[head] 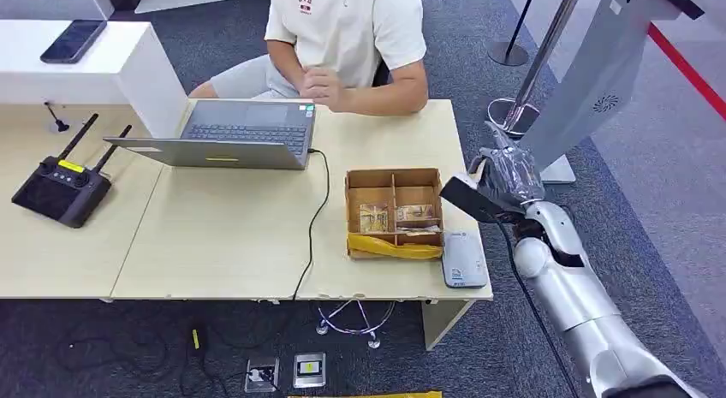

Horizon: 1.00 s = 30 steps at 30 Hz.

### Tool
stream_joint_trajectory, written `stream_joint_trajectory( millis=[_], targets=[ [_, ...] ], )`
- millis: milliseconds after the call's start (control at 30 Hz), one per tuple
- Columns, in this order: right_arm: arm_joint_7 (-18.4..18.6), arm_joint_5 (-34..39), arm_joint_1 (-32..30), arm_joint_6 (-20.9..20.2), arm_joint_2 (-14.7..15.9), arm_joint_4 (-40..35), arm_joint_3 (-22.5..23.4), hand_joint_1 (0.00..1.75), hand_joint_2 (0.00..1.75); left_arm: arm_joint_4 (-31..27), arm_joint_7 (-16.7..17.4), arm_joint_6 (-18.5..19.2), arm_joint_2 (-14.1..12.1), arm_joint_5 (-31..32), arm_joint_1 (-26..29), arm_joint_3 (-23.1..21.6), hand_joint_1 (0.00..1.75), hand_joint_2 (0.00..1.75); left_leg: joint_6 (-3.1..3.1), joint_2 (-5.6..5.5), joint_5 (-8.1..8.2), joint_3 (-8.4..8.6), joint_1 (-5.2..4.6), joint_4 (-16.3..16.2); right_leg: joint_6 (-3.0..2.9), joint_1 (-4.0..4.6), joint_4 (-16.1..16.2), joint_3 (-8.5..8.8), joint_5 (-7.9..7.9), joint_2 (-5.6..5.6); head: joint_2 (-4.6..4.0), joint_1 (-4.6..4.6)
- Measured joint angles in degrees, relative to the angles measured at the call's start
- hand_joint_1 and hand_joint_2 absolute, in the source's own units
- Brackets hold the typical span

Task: Pass the card to the sensor for recognition and then transmit it.

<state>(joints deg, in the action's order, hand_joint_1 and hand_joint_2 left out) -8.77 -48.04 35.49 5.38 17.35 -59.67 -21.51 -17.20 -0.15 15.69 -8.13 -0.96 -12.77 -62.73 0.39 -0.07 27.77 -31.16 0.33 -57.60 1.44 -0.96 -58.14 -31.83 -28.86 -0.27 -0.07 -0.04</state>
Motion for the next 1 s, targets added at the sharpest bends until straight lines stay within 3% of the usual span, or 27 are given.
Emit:
stream_joint_trajectory(
  millis=[367, 633, 933, 1000],
  targets=[
    [-1.95, -0.81, 2.54, 0.00, -4.17, 1.38, -1.05, 1.73, 1.75, -0.02, 0.30, 0.00, 0.00, 1.31, -0.11, -0.02, 0.00, 0.00, 0.00, -0.01, 0.00, -0.01, 0.00, 0.00, 0.00, 0.00, 0.00, -0.01, 0.00, 0.00, 0.00, 0.00],
    [-2.84, 0.02, 4.60, 0.63, -5.62, 4.35, -1.18, 1.73, 1.75, -0.02, 0.83, 0.00, 0.00, 2.40, -0.23, -0.02, 0.00, 0.00, 0.00, -0.01, 0.00, -0.01, 0.00, 0.00, 0.00, 0.00, 0.00, -0.01, 0.00, 0.00, 0.00, 0.02],
    [-5.29, -0.90, 9.44, 2.97, -7.78, 10.98, -1.90, 1.69, 1.75, -0.11, 0.85, 0.00, 0.00, 2.56, -0.44, -0.02, 0.00, 0.00, -0.01, -0.01, -0.01, -0.02, 0.01, 0.00, 0.00, 0.01, -0.01, -0.02, 0.00, 0.00, 0.00, 0.00],
    [-5.70, -1.09, 10.41, 3.74, -8.37, 12.54, -1.97, 1.61, 1.75, -0.11, 0.85, 0.00, 0.02, 2.56, -0.59, -0.02, 0.00, 0.00, -0.02, -0.01, -0.01, -0.02, 0.01, 0.00, 0.00, 0.01, -0.02, -0.02, 0.00, -0.01, 0.00, 0.02]
  ],
)
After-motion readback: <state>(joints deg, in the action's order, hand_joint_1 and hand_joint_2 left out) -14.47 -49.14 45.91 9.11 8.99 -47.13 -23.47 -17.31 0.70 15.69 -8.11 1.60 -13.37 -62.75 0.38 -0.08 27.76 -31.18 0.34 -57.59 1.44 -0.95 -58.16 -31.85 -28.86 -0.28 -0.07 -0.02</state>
